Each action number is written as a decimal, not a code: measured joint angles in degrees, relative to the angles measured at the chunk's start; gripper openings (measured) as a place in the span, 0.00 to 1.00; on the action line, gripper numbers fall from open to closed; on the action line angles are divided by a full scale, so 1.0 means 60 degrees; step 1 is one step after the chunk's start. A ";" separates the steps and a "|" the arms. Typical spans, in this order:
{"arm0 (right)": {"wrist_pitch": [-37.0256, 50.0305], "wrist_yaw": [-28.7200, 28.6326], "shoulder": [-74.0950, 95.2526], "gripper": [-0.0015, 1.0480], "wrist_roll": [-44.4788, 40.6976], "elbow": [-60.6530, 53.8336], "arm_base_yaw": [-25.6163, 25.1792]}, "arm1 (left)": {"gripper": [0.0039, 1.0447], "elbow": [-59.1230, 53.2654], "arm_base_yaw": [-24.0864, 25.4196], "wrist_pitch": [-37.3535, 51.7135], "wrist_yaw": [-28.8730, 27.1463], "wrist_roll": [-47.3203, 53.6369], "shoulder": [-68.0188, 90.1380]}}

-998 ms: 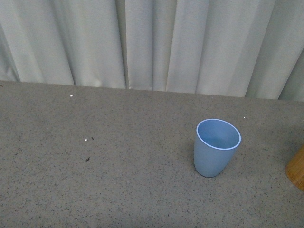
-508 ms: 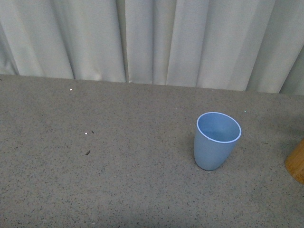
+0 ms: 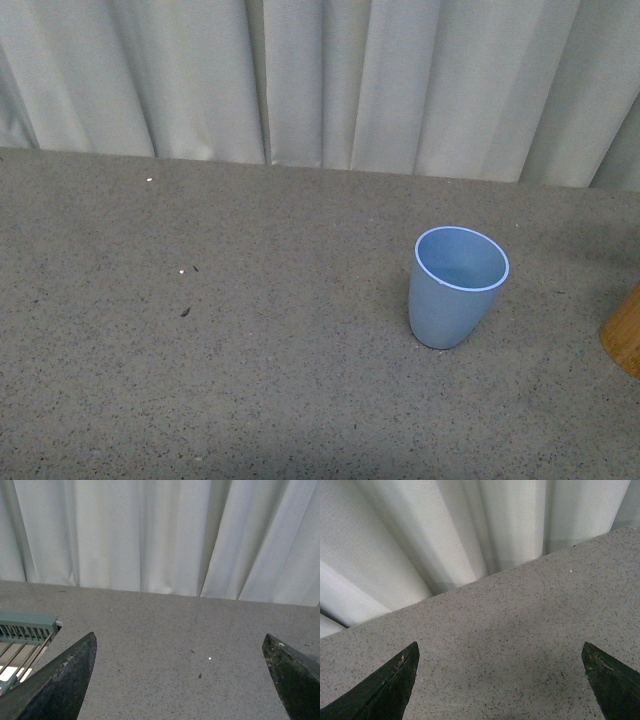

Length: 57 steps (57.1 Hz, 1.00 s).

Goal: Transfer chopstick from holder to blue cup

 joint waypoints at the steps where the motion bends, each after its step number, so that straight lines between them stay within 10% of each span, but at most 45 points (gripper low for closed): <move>1: 0.0007 0.0004 0.0022 0.91 -0.0004 0.0000 0.0015 | 0.94 0.0000 0.0004 0.0000 0.0000 0.0000 0.0000; 18: 0.0372 0.0189 0.0251 0.91 0.0000 -0.0178 0.0127 | 0.94 0.0000 0.0004 0.0000 0.0000 -0.0004 0.0000; 47: 0.0630 0.0084 0.0495 0.15 -0.0106 -0.0499 0.0142 | 0.94 0.0000 0.0004 0.0000 0.0000 -0.0004 0.0000; 57: 0.0546 0.0011 0.0415 0.12 -0.0178 -0.0499 0.0117 | 0.94 0.0000 0.0000 0.0000 0.0000 0.0000 0.0000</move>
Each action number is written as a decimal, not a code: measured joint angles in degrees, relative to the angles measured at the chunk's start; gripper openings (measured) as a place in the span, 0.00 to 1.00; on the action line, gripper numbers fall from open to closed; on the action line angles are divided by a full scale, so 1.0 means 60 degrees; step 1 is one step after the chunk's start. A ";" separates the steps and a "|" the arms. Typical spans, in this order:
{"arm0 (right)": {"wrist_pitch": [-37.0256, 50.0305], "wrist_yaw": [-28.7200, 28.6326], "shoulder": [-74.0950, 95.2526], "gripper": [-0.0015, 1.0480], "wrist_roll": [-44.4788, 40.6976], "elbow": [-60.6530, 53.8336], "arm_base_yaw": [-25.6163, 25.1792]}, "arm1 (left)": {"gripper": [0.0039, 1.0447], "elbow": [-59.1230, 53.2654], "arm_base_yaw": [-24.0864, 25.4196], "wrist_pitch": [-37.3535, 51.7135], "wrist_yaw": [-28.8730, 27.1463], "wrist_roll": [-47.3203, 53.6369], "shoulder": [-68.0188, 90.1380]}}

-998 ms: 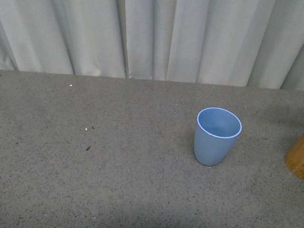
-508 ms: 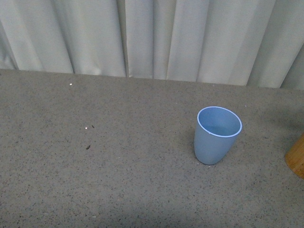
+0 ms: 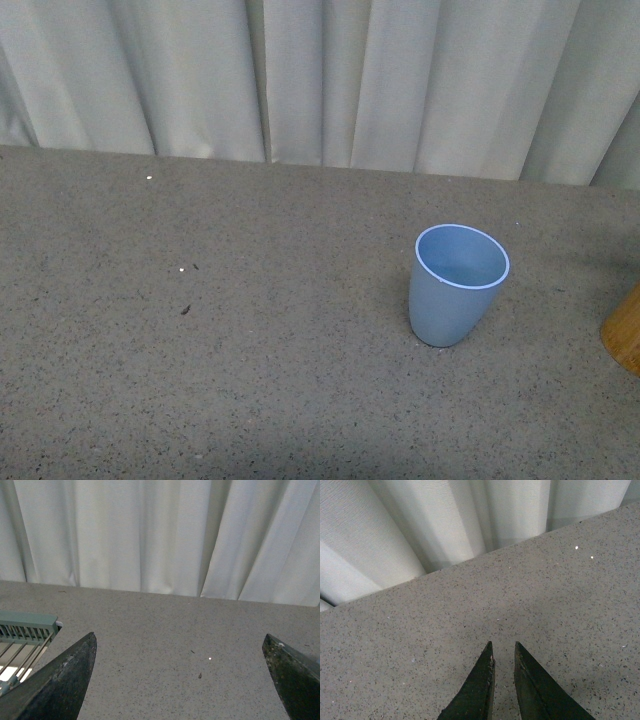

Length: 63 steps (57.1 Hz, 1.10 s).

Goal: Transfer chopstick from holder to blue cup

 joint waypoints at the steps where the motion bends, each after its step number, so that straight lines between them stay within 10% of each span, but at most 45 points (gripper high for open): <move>1: -0.0044 -0.0011 -0.0036 0.12 -0.0007 0.0000 -0.0004 | 0.94 0.0000 0.0004 0.0000 0.0000 0.0000 0.0000; 42: -0.1370 -0.1457 -0.5187 0.12 -0.0707 0.0299 0.0157 | 0.94 0.0000 0.0000 0.0000 0.0004 0.0000 0.0000; 63: 0.1129 -0.0197 -0.4579 0.12 0.0849 -0.1231 0.3985 | 0.94 0.0000 0.0000 0.0000 0.0000 0.0000 0.0000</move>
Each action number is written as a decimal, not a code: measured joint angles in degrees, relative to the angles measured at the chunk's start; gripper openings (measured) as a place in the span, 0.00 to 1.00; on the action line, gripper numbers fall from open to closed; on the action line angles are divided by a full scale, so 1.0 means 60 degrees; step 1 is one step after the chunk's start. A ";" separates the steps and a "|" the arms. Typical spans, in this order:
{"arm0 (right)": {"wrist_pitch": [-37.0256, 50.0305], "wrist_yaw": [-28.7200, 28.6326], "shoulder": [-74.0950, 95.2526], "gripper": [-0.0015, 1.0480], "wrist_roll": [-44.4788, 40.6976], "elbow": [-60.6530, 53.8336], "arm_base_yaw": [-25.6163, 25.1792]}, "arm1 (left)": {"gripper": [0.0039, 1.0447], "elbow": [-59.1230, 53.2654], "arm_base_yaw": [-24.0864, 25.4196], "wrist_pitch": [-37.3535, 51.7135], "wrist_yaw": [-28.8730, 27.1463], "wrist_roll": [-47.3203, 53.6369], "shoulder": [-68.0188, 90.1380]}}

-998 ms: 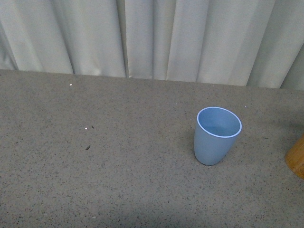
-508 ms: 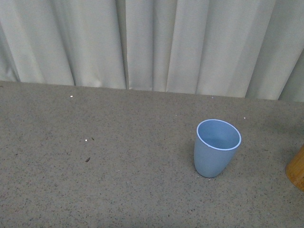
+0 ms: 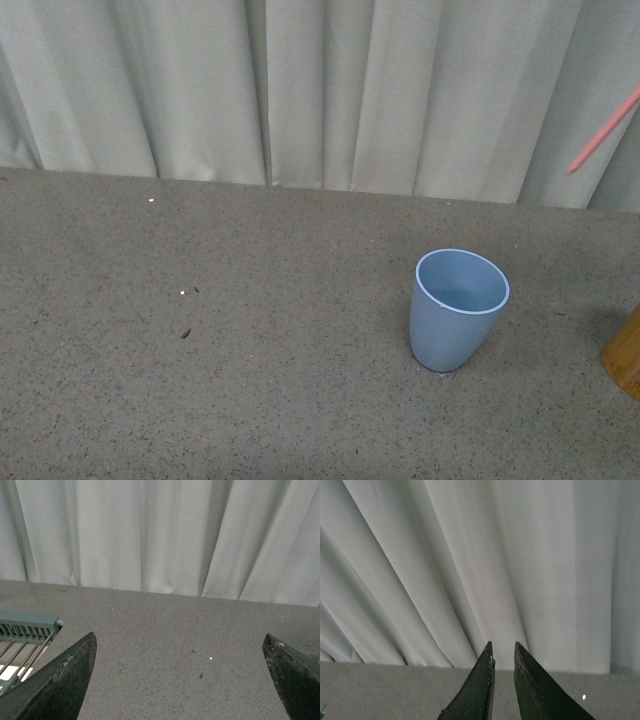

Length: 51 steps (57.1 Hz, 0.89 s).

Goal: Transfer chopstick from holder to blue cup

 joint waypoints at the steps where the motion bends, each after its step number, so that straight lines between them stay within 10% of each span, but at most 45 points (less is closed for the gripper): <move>1: 0.0051 0.0033 0.0069 0.12 0.0015 -0.0047 0.0044 | 0.94 0.0000 0.0004 0.0000 0.0000 0.0000 0.0000; 51: 0.0798 0.0656 0.2044 0.12 0.1013 -0.0022 -0.0120 | 0.94 0.0000 0.0004 0.0000 0.0000 0.0000 0.0000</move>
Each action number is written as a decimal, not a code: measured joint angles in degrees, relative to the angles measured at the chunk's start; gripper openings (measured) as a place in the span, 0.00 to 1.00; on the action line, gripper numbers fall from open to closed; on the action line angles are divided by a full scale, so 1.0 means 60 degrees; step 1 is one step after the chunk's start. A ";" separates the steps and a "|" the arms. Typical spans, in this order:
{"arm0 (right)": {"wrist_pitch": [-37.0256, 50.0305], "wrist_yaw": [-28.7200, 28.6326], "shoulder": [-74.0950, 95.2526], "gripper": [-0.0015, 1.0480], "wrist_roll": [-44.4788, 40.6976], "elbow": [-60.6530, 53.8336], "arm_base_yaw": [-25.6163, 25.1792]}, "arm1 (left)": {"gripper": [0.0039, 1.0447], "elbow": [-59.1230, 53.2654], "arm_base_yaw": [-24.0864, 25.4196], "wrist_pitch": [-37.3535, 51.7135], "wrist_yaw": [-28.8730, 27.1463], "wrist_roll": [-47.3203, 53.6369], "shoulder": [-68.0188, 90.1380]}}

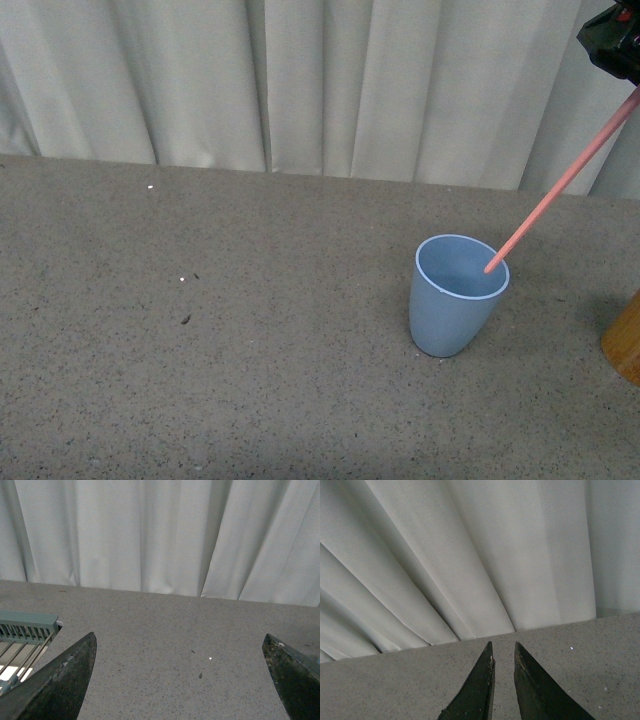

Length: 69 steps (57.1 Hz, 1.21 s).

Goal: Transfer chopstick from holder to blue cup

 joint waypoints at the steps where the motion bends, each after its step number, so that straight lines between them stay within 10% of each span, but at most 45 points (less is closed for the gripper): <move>1: -0.0004 0.0022 0.0069 0.12 0.0000 0.0025 0.0000 | 0.94 0.0000 -0.0004 0.0000 0.0000 0.0000 0.0000; 29: 0.0193 0.0594 0.0947 0.12 -0.0335 0.0215 0.0095 | 0.94 0.0000 -0.0004 0.0000 0.0000 0.0000 0.0000; 59: 0.0790 0.0776 -0.0040 0.91 -0.0801 -0.0601 -0.0135 | 0.94 0.0000 -0.0004 0.0000 0.0000 0.0000 0.0000; 69: 0.1355 0.0831 -0.1672 0.86 -0.0914 -0.2036 -0.0372 | 0.94 0.0000 0.0000 0.0000 0.0000 0.0000 0.0000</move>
